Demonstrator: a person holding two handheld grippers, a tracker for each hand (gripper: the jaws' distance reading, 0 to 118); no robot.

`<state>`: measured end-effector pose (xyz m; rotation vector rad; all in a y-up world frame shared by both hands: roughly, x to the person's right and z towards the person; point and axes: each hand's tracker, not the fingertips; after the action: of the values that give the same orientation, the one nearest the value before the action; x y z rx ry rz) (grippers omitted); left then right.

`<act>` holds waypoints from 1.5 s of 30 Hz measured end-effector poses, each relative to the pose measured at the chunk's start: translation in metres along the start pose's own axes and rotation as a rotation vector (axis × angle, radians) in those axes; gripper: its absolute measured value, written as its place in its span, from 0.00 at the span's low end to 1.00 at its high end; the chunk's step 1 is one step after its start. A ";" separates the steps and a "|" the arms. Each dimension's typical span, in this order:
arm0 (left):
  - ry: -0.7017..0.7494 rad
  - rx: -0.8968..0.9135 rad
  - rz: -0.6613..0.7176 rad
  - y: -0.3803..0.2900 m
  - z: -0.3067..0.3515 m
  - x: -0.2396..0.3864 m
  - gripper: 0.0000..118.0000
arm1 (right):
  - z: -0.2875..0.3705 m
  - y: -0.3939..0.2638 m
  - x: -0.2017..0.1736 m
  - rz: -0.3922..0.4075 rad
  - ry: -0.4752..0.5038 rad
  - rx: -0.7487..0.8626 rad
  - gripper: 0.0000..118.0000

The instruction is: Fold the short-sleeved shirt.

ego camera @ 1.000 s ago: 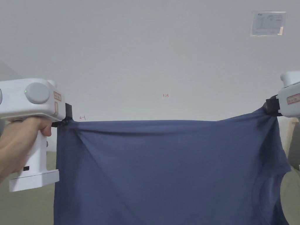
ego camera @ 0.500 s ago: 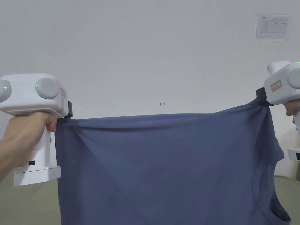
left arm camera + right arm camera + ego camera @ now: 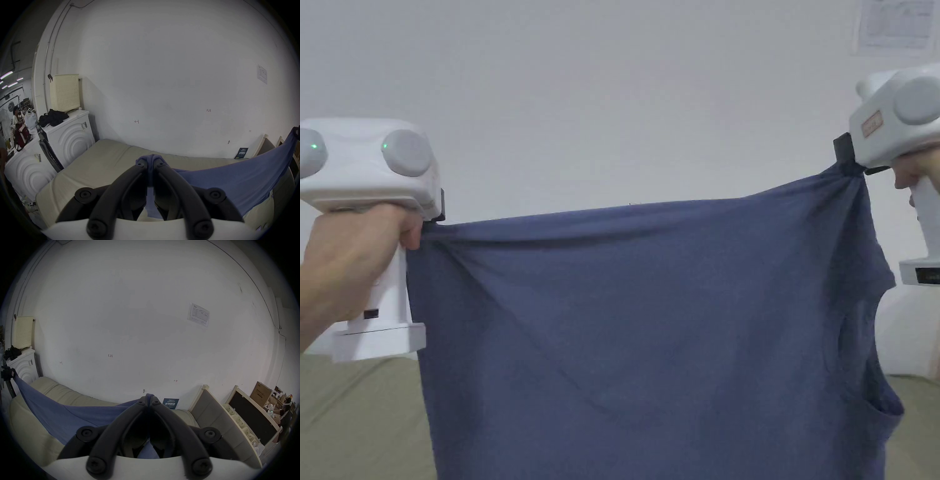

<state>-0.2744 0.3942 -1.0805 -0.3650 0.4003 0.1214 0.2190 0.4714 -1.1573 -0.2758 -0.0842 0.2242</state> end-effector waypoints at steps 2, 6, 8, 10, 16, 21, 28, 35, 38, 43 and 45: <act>0.003 -0.006 -0.002 -0.007 -0.014 0.006 0.05 | -0.011 -0.006 -0.002 -0.011 -0.006 -0.009 0.01; 0.010 -0.056 -0.032 -0.038 -0.040 0.018 0.05 | -0.031 -0.042 -0.007 -0.027 -0.001 -0.054 0.01; 0.002 -0.070 -0.039 -0.063 -0.049 0.022 0.05 | -0.050 -0.065 -0.009 -0.026 0.019 -0.080 0.01; 0.000 -0.123 -0.071 -0.089 -0.063 0.023 0.05 | -0.058 -0.101 -0.018 0.015 0.052 -0.135 0.01; -0.023 -0.238 -0.098 -0.193 -0.073 0.009 0.05 | -0.046 -0.220 -0.023 -0.047 0.116 -0.257 0.01; -0.035 -0.292 -0.127 -0.270 -0.039 -0.019 0.05 | 0.003 -0.301 -0.011 -0.115 0.165 -0.326 0.01; -0.061 -0.377 -0.129 -0.343 0.037 -0.064 0.05 | 0.118 -0.397 -0.010 -0.117 0.210 -0.402 0.01; -0.052 -0.424 -0.058 -0.383 0.120 -0.122 0.05 | 0.213 -0.457 -0.005 -0.186 0.247 -0.447 0.01; -0.058 -0.453 -0.024 -0.399 0.152 -0.143 0.05 | 0.262 -0.470 0.006 -0.250 0.247 -0.450 0.01; -0.082 -0.496 0.011 -0.426 0.200 -0.168 0.05 | 0.310 -0.504 0.019 -0.279 0.255 -0.473 0.01; -0.084 -0.495 -0.012 -0.436 0.219 -0.174 0.05 | 0.318 -0.520 0.021 -0.275 0.258 -0.487 0.01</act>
<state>-0.2736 0.0629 -0.6822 -0.8465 0.2809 0.2245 0.3116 0.0720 -0.7058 -0.7694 0.0818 -0.1120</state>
